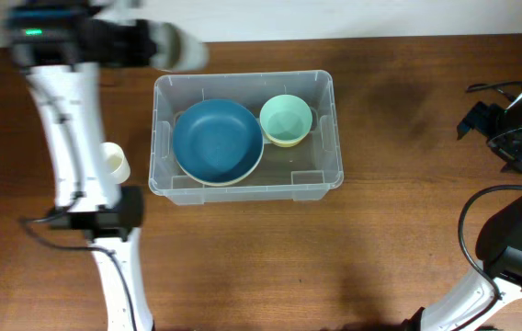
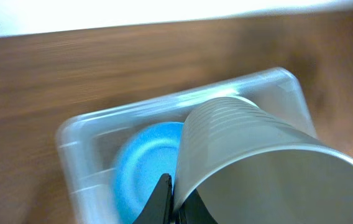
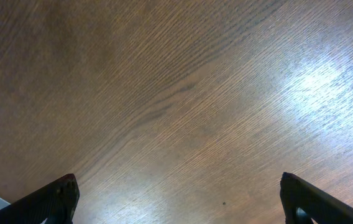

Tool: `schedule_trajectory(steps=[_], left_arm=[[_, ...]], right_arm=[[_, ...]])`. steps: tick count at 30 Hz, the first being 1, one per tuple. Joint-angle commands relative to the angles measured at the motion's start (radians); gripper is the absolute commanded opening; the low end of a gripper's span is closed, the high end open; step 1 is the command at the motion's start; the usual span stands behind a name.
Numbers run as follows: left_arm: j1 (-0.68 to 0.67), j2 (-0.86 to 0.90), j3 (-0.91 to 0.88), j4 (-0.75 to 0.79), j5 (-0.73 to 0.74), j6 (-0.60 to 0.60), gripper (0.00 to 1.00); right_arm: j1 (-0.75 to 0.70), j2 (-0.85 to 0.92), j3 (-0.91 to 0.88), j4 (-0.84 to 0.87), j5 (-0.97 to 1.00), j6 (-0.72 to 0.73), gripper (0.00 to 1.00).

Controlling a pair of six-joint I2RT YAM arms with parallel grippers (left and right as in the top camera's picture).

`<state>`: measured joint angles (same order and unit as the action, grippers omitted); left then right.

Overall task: Pack container
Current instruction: 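Lift the grey cup and carry it right over the bin, then lower the grey cup into the bin's front right and release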

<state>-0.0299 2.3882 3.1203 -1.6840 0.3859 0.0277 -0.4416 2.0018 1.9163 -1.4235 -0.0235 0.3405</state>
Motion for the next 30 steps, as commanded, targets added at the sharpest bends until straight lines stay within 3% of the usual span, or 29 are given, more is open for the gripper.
schedule_trajectory(steps=[1,6,10,30], left_arm=[[-0.169,-0.014,-0.023,-0.004,-0.14,0.057,0.01],[-0.359,-0.014,-0.155,-0.003,-0.281,0.056,0.01],[-0.434,-0.014,-0.278,0.0,-0.304,0.051,0.01],[-0.476,-0.014,-0.658,0.174,-0.241,0.03,0.01]], right_arm=[[0.003,0.0,-0.002,0.0,0.009,0.008,0.99],[0.003,0.0,-0.002,0.0,0.009,0.008,0.99],[0.003,0.0,-0.002,0.0,0.009,0.008,0.99],[0.003,0.0,-0.002,0.0,0.009,0.008,0.99]])
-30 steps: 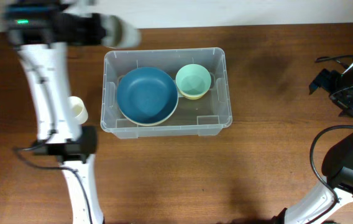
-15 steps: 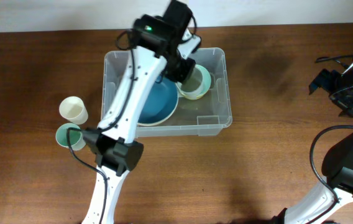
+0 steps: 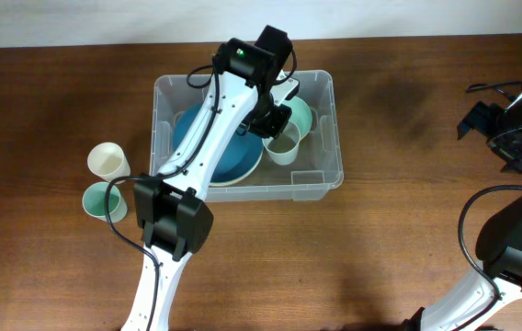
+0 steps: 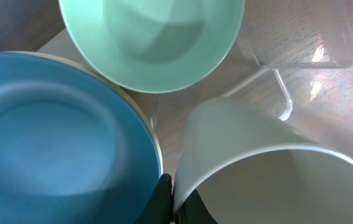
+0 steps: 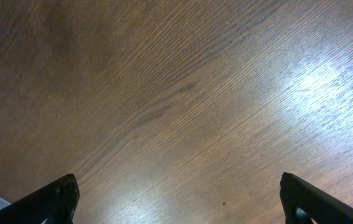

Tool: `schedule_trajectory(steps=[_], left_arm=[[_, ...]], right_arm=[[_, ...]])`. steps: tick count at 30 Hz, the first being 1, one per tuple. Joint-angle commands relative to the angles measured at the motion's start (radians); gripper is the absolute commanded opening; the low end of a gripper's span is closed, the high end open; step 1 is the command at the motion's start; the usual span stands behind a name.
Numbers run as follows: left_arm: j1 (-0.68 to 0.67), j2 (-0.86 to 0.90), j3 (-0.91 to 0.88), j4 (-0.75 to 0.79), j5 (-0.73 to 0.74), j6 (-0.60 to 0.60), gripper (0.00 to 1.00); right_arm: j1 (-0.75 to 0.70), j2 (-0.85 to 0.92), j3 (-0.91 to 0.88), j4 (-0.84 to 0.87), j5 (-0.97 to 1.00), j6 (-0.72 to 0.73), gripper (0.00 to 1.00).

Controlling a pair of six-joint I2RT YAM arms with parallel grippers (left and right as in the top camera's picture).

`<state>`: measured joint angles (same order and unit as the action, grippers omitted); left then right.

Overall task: Pack container
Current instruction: 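Lower the grey cup into the bin's front right and release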

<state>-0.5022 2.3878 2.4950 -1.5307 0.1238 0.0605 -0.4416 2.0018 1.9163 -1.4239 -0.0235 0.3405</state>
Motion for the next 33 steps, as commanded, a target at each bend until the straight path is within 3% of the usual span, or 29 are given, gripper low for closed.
schedule_trajectory(steps=[1,33], left_arm=[[-0.004,-0.013,-0.045,0.03,0.021,-0.003,0.01],[-0.004,-0.013,-0.219,0.169,-0.002,-0.003,0.01]], right_arm=[[0.003,0.0,-0.002,0.0,0.009,0.008,0.99],[0.003,0.0,-0.002,0.0,0.009,0.008,0.99]])
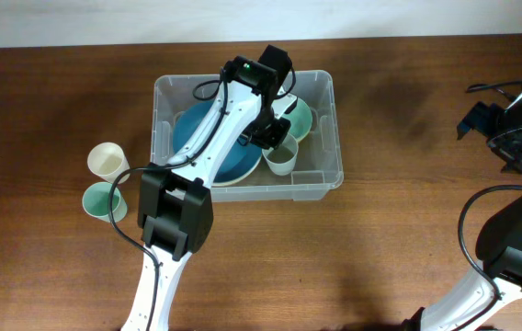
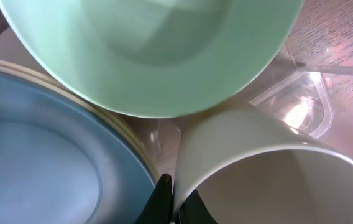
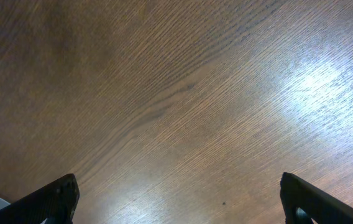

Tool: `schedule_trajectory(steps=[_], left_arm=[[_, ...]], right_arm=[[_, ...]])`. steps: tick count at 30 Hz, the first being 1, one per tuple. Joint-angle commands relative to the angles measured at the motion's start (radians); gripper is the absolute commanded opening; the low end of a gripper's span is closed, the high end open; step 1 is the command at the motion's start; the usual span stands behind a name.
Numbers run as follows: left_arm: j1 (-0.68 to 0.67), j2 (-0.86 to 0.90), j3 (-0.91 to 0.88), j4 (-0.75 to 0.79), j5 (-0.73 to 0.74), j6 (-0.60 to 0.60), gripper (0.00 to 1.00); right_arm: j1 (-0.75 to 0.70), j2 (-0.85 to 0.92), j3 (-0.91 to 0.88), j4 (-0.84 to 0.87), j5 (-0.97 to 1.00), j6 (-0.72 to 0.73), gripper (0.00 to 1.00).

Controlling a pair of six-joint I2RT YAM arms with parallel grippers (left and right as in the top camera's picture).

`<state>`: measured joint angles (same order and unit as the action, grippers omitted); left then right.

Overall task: Pack container
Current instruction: 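Lower the grey cup into the bin's front right and release, then move the left gripper to the cream cup left of the bin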

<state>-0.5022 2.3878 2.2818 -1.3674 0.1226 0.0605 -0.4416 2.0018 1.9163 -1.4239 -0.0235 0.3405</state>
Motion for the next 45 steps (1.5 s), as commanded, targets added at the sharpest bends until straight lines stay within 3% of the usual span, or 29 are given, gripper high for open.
schedule_trajectory(steps=[1,7,13,23,24,26,31,37,45], left_arm=[[-0.004,-0.013,-0.006,0.007,0.0,-0.003,0.01],[-0.004,-0.013,-0.006,0.01,-0.015,-0.003,0.02],[-0.004,-0.013,-0.006,0.014,-0.015,-0.003,0.1],[-0.004,-0.013,-0.006,0.037,-0.019,-0.003,0.11],[-0.004,-0.013,-0.005,0.046,-0.026,-0.003,0.15],[-0.003,-0.014,0.003,0.058,-0.044,-0.003,0.33],[0.006,-0.017,0.107,0.04,-0.073,-0.003,0.39],[0.05,-0.042,0.348,-0.056,-0.15,-0.007,0.64],[0.22,-0.087,0.526,-0.267,-0.277,-0.164,0.79]], right_arm=[[0.003,0.0,-0.002,0.0,0.009,0.008,0.99],[0.003,0.0,-0.002,0.0,0.009,0.008,0.99],[0.003,0.0,-0.002,0.0,0.009,0.008,0.99],[0.003,0.0,-0.002,0.0,0.009,0.008,0.99],[0.003,0.0,-0.002,0.0,0.009,0.008,0.99],[0.003,0.0,-0.002,0.0,0.009,0.008,0.99],[0.003,0.0,-0.002,0.001,0.009,0.008,0.99],[0.003,0.0,-0.002,0.0,0.009,0.008,0.99],[0.003,0.0,-0.002,0.0,0.009,0.008,0.99]])
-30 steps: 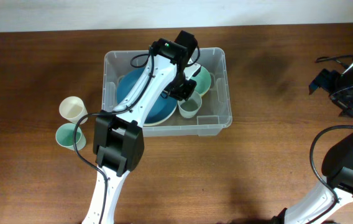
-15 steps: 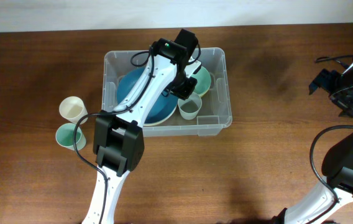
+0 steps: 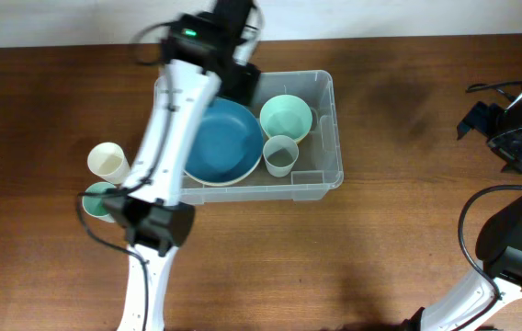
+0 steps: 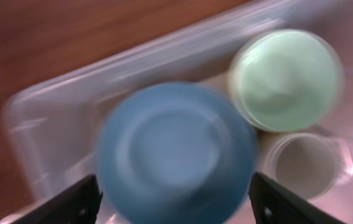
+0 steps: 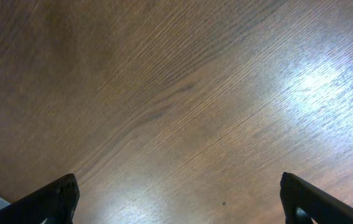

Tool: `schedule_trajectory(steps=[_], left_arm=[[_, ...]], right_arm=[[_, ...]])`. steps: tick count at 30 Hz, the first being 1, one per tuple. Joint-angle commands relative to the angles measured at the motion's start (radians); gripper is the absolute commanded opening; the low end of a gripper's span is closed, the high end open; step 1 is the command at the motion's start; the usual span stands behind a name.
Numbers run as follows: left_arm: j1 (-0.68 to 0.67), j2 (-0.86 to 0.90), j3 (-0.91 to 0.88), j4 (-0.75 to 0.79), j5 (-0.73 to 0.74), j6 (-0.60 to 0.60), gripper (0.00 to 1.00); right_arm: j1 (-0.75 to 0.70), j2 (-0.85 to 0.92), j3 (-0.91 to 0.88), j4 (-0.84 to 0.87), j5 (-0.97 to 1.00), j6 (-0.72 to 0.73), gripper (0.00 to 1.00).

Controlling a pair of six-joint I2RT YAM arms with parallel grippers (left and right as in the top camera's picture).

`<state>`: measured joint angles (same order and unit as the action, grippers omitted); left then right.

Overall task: Pack container
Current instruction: 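Move the left gripper to the cream cup left of the bin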

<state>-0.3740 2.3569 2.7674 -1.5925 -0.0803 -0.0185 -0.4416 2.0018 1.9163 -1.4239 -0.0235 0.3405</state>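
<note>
A clear plastic container (image 3: 336, 138) holds a blue plate (image 3: 217, 142), a pale green bowl (image 3: 286, 118) and a whitish cup (image 3: 280, 154) standing upright in its front right part. My left gripper (image 3: 241, 85) hangs open and empty over the container's back edge. The left wrist view is blurred; there the left gripper (image 4: 176, 208) is above the blue plate (image 4: 176, 146), with the bowl (image 4: 286, 81) and cup (image 4: 301, 165) to the right. My right gripper (image 5: 176, 208) is open over bare wood, far right.
A cream cup (image 3: 107, 161) and a green cup (image 3: 98, 199) stand on the table left of the container, next to the left arm's base (image 3: 155, 230). The right arm (image 3: 509, 129) stays at the table's right edge.
My left gripper has let go of the whitish cup, opened and moved up and back to the container's rear edge. The cup stays upright in the container. The right arm is unchanged.
My left gripper held the whitish cup near the container's back left corner. Then it was inside the container with the cup beside the green bowl, then lower at the front right. Now the cup stands there alone and the gripper is open above.
</note>
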Motion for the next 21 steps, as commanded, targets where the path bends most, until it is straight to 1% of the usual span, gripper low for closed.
schedule_trajectory(steps=[1,3,6,12,15,17,21], left_arm=[[0.159,-0.064,0.041,-0.079,-0.074,-0.134,0.79],[0.232,-0.066,0.038,-0.095,-0.054,-0.168,0.79],[0.347,-0.066,0.031,-0.095,0.042,-0.184,0.79],[0.528,-0.069,-0.017,-0.096,0.078,-0.194,0.8],[0.604,-0.084,-0.114,-0.096,0.113,-0.19,0.79],[0.655,-0.103,-0.235,-0.096,0.156,-0.19,0.79],[0.717,-0.112,-0.434,-0.093,0.16,-0.19,0.79]], right_arm=[[0.003,0.0,-0.002,0.0,0.009,0.008,0.99],[0.003,0.0,-0.002,0.0,0.009,0.008,0.99],[0.003,0.0,-0.002,0.0,0.009,0.008,0.99],[0.003,0.0,-0.002,0.0,0.009,0.008,0.99],[0.003,0.0,-0.002,0.0,0.009,0.008,0.99],[0.003,0.0,-0.002,0.001,0.009,0.008,0.99],[0.003,0.0,-0.002,0.0,0.009,0.008,0.99]])
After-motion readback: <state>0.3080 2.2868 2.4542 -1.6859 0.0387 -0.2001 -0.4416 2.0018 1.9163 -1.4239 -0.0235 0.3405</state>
